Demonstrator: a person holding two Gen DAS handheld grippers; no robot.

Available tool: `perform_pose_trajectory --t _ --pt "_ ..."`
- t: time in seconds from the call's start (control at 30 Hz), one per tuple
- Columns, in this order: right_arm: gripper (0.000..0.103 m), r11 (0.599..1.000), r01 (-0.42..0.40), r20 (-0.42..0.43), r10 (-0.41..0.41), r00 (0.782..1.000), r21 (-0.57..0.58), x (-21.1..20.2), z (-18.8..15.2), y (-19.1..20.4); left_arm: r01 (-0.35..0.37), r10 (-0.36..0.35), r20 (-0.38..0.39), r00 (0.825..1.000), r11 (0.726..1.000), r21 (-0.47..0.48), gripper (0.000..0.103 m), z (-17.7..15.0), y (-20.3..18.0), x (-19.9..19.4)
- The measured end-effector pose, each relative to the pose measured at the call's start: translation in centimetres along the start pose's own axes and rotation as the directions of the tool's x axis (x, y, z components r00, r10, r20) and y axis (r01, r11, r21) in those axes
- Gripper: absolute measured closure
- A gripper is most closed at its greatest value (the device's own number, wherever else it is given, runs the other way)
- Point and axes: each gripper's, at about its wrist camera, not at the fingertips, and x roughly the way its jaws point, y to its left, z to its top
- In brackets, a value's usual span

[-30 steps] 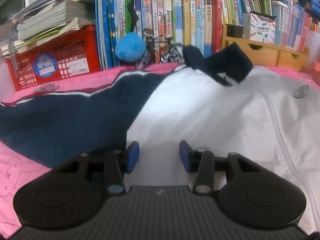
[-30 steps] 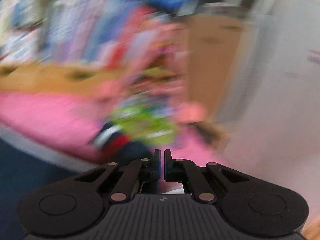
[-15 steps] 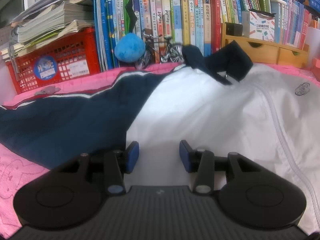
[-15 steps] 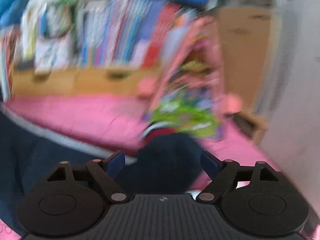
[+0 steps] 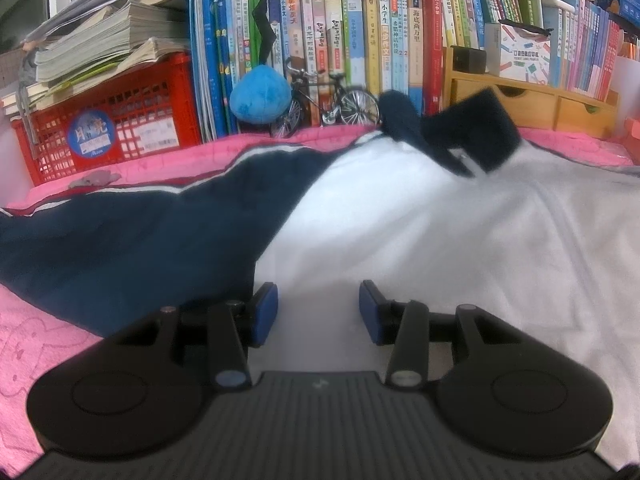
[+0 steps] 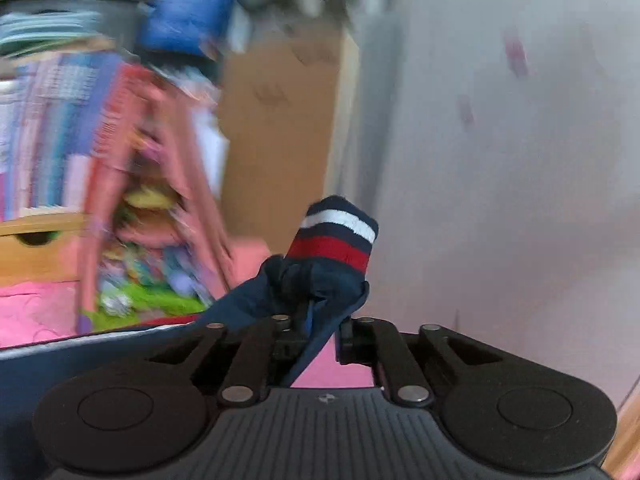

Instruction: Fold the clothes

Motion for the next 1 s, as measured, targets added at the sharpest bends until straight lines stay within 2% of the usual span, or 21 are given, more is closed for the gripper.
perform_pose_trajectory --t 0.03,0.07,0.1,0.13,0.17,0.23,0.3,0.37,0.4,0.43,0.47,0.5,0.53,0.57,0.6,0.67,0.73,0.77,0.83,0.93,1.0 --pt "0.085 0.999 -0.005 -0.092 0.008 0.996 0.033 1.0 -0.5 -0.6 0.001 -0.001 0.000 1.000 1.000 -0.002 0.059 0.0 0.1 0.0" --pt "0.077 0.998 -0.007 -0.163 0.016 0.986 0.057 1.7 -1.1 -1.0 0.003 -0.003 -0.001 1.000 1.000 -0.003 0.059 0.0 0.1 0.0" --pt "0.075 0.998 -0.011 -0.181 0.021 0.983 0.056 1.5 -1.8 -1.1 0.005 -0.005 -0.001 1.000 1.000 -0.007 0.059 0.0 0.2 0.0" --pt "0.065 0.998 -0.015 -0.191 0.025 0.981 0.054 1.2 -2.5 -1.1 0.007 -0.007 -0.001 1.000 1.000 -0.010 0.059 0.0 0.2 0.0" --pt "0.034 0.999 -0.013 -0.181 0.021 0.983 0.047 0.6 -2.7 -1.1 0.009 -0.009 -0.001 1.000 1.000 -0.012 0.059 0.0 0.3 0.1" --pt "0.001 0.999 0.024 -0.149 -0.019 0.989 0.032 -1.3 -2.6 -0.8 0.011 -0.011 0.000 1.000 1.000 -0.014 0.059 -0.1 0.3 0.0" --pt "0.002 0.999 -0.013 -0.112 0.016 0.994 0.031 -4.0 -1.8 -0.3 0.017 -0.017 0.000 1.000 1.000 -0.005 0.059 -0.1 0.2 -0.1" --pt "0.002 0.992 -0.125 -0.084 0.127 0.988 0.022 -7.1 -0.8 0.9 0.037 -0.037 -0.003 0.999 0.999 0.030 0.059 -0.1 -0.1 -0.4" --pt "0.002 0.983 -0.184 -0.072 0.184 0.980 0.006 -8.9 -0.5 1.9 0.065 -0.064 -0.006 0.998 0.996 0.060 0.059 0.1 -0.4 -0.8" --pt "0.002 0.961 -0.275 -0.069 0.274 0.959 -0.007 -10.8 -0.3 3.3 0.083 -0.083 0.006 0.997 0.994 0.069 0.059 0.2 -0.5 -1.2" --pt "0.002 0.931 -0.364 -0.068 0.362 0.930 -0.020 -12.7 -0.2 4.6 0.099 -0.101 0.020 0.995 0.992 0.076 0.059 0.3 -0.6 -1.7" --pt "0.002 0.889 -0.457 -0.076 0.454 0.888 -0.033 -14.5 -0.2 6.2 0.113 -0.116 0.032 0.993 0.990 0.079 0.058 0.4 -0.7 -2.1" --pt "0.008 0.824 -0.566 -0.108 0.559 0.822 -0.040 -16.3 -0.9 8.4 0.126 -0.130 0.045 0.991 0.989 0.082 0.058 0.4 -0.8 -2.4" --pt "0.019 0.749 -0.660 -0.145 0.649 0.747 -0.049 -18.0 -1.7 10.6 0.129 -0.133 0.049 0.990 0.988 0.090 0.057 0.4 -0.9 -2.4" --pt "0.026 0.680 -0.730 -0.190 0.709 0.679 -0.069 -19.6 -2.9 13.2 0.123 -0.128 0.045 0.991 0.988 0.096 0.057 0.2 -1.0 -2.3" --pt "0.048 0.561 -0.819 -0.276 0.774 0.570 -0.118 -22.8 -5.6 17.8 0.114 -0.117 0.022 0.993 0.989 0.094 0.057 -0.4 -0.6 -1.9" --pt "0.052 0.487 -0.858 -0.350 0.785 0.512 -0.162 -24.6 -8.3 20.8 0.104 -0.106 0.009 0.994 0.991 0.085 0.057 -1.0 0.0 -1.8" --pt "0.055 0.461 -0.868 -0.383 0.780 0.495 -0.184 -25.2 -9.5 22.1 0.098 -0.099 0.009 0.995 0.992 0.077 0.057 -1.3 0.4 -1.9" --pt "0.063 0.479 -0.842 -0.417 0.732 0.539 -0.247 -24.7 -11.3 23.2 0.091 -0.092 0.008 0.996 0.994 0.057 0.057 -1.7 1.4 -2.1" --pt "0.064 0.573 -0.747 -0.353 0.659 0.664 -0.337 -22.6 -11.6 21.6 0.073 -0.073 -0.002 0.997 0.997 0.001 0.056 -1.8 3.2 -2.0" --pt "0.065 0.682 -0.650 -0.315 0.570 0.759 -0.335 -20.4 -10.3 20.0 0.069 -0.069 -0.003 0.998 0.997 -0.029 0.057 -1.7 4.1 -2.0"
